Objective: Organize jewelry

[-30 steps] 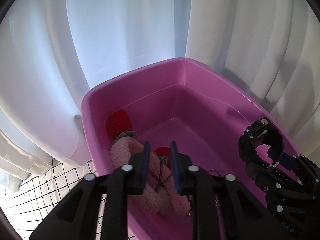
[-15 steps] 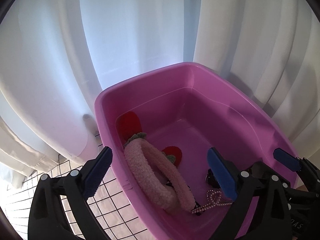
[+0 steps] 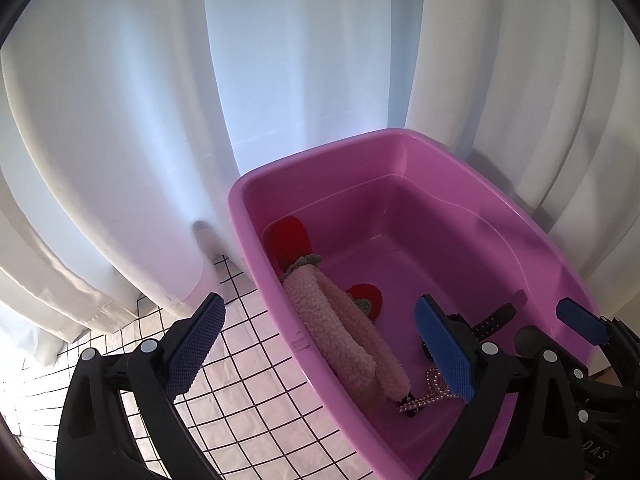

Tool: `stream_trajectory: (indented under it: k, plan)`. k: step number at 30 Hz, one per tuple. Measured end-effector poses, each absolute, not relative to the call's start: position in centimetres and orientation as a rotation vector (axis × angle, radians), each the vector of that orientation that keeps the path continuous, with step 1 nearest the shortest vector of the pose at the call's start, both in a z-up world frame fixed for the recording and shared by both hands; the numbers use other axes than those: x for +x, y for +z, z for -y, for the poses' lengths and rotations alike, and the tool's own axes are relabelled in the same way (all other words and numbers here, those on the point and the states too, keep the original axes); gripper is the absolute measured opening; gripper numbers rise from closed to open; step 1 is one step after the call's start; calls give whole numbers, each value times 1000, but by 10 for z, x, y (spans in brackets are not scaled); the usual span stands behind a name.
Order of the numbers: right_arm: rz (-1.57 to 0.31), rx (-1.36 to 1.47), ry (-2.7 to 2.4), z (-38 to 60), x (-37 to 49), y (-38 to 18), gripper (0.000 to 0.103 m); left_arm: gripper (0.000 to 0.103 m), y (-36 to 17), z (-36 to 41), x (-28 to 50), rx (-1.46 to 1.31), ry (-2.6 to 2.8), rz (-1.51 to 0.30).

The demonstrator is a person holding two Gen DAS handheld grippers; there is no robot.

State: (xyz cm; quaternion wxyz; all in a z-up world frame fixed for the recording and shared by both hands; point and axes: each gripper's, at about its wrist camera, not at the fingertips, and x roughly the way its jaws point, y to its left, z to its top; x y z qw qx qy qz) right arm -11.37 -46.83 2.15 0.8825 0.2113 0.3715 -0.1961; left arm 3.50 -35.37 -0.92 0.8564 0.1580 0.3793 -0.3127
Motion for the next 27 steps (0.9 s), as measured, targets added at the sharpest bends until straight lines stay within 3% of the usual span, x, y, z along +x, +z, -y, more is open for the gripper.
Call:
stream_trajectory:
  k: [27]
  plan:
    - [-755, 407, -399, 440, -121, 41, 72, 97, 3, 311, 35, 286, -622, -808]
